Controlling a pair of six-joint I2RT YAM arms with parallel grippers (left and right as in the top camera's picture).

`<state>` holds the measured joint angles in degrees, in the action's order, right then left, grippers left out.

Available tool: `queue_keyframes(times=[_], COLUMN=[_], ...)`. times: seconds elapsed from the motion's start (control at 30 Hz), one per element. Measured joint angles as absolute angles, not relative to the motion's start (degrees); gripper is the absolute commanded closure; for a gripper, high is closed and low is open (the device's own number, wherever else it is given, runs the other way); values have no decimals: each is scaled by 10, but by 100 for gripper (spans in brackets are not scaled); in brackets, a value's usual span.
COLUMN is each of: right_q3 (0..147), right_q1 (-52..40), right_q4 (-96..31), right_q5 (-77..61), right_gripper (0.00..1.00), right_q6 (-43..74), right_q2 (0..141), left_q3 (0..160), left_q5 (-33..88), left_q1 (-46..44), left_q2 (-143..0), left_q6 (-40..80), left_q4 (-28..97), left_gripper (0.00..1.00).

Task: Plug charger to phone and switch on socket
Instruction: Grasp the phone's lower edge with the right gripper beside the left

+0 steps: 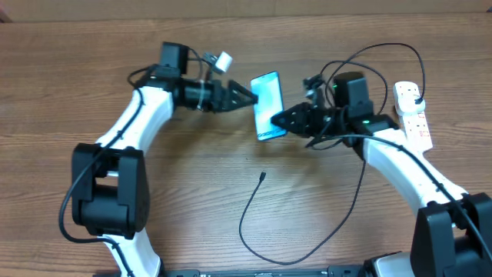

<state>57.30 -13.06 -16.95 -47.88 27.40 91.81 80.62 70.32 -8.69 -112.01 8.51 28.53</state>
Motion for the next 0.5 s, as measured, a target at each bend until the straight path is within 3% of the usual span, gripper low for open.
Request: queue_keyframes(times=[0.23,0.5], right_q3=[573,573], right_q1=[-132,-116], right_q4=[-96,-31], right_q5=[-535,-560], right_gripper=[96,96], right_q6=[285,326], right_q2=[918,918], left_q3=[806,806], left_q5=[855,896], left_q1=[-71,-72], left_q2=[-1120,-1116], left_q6=[84,123], left_q4=[251,199], left_gripper=[13,9])
